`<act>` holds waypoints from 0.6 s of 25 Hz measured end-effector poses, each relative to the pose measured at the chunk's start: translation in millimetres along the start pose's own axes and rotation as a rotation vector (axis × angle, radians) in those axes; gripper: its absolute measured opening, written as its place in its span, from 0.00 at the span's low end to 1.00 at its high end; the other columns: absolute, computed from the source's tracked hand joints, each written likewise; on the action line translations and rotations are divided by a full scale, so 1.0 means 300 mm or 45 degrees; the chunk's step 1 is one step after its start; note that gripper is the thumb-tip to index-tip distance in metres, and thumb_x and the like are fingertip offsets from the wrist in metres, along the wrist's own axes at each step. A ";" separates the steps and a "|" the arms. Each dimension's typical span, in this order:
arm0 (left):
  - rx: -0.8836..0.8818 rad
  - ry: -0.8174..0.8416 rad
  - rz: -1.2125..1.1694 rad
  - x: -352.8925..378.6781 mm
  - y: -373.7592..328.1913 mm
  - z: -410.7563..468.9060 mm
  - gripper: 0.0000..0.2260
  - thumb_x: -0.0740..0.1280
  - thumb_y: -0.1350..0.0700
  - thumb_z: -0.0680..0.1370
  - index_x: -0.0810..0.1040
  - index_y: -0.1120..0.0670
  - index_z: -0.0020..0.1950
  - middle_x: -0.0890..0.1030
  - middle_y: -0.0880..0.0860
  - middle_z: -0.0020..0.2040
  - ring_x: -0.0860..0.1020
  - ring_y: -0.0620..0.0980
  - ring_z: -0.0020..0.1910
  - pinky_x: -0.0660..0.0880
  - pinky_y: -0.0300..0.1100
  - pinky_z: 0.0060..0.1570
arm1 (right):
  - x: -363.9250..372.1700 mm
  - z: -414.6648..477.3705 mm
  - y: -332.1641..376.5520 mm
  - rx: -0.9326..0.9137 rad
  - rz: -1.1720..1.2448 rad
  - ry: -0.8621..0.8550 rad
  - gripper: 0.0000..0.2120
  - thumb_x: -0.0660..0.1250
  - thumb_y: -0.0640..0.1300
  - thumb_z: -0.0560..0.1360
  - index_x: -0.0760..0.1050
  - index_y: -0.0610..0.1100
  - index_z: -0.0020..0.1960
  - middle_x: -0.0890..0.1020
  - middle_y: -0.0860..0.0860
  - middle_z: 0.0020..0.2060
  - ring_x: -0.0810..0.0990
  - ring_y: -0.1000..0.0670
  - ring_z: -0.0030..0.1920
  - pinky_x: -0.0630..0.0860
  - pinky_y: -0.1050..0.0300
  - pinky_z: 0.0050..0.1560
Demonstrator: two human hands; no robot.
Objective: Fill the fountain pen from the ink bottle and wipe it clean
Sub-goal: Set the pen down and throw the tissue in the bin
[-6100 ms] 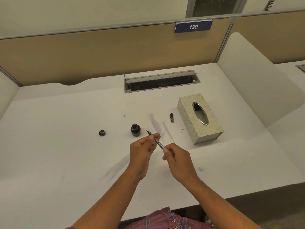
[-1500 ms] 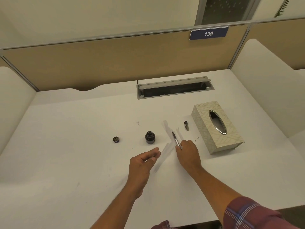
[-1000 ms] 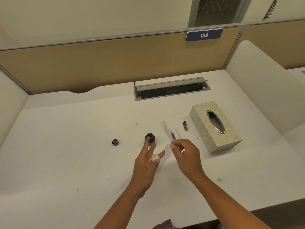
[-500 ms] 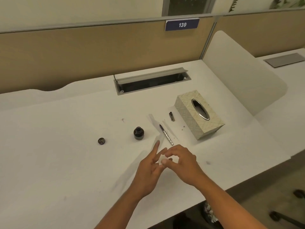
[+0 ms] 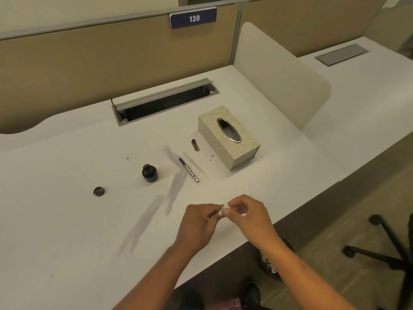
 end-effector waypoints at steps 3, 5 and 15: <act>-0.047 0.041 0.061 0.128 -0.081 0.003 0.12 0.72 0.48 0.82 0.91 0.53 0.49 0.91 0.51 0.41 0.87 0.49 0.37 0.84 0.52 0.43 | -0.127 -0.026 -0.081 -0.065 0.068 0.047 0.11 0.73 0.53 0.76 0.83 0.58 0.59 0.86 0.62 0.48 0.81 0.66 0.52 0.74 0.75 0.45; -0.075 0.094 0.064 0.238 -0.139 -0.003 0.10 0.73 0.48 0.82 0.92 0.52 0.48 0.91 0.50 0.41 0.87 0.47 0.38 0.84 0.52 0.44 | -0.220 -0.046 -0.159 -0.060 0.086 0.063 0.10 0.74 0.52 0.77 0.85 0.56 0.57 0.87 0.61 0.47 0.83 0.64 0.51 0.75 0.73 0.46; -0.002 0.422 0.145 0.777 -0.357 -0.029 0.10 0.74 0.63 0.81 0.90 0.53 0.59 0.91 0.50 0.55 0.87 0.45 0.54 0.82 0.41 0.61 | -0.588 -0.188 -0.708 0.210 0.318 -0.285 0.09 0.80 0.52 0.67 0.84 0.60 0.46 0.88 0.59 0.40 0.86 0.58 0.43 0.82 0.63 0.42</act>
Point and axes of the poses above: each hand's wrist, its own z-axis towards the middle knuckle, its own x-axis out of the palm, y = z × x, the point moved 6 cm from there along z, towards the middle knuckle
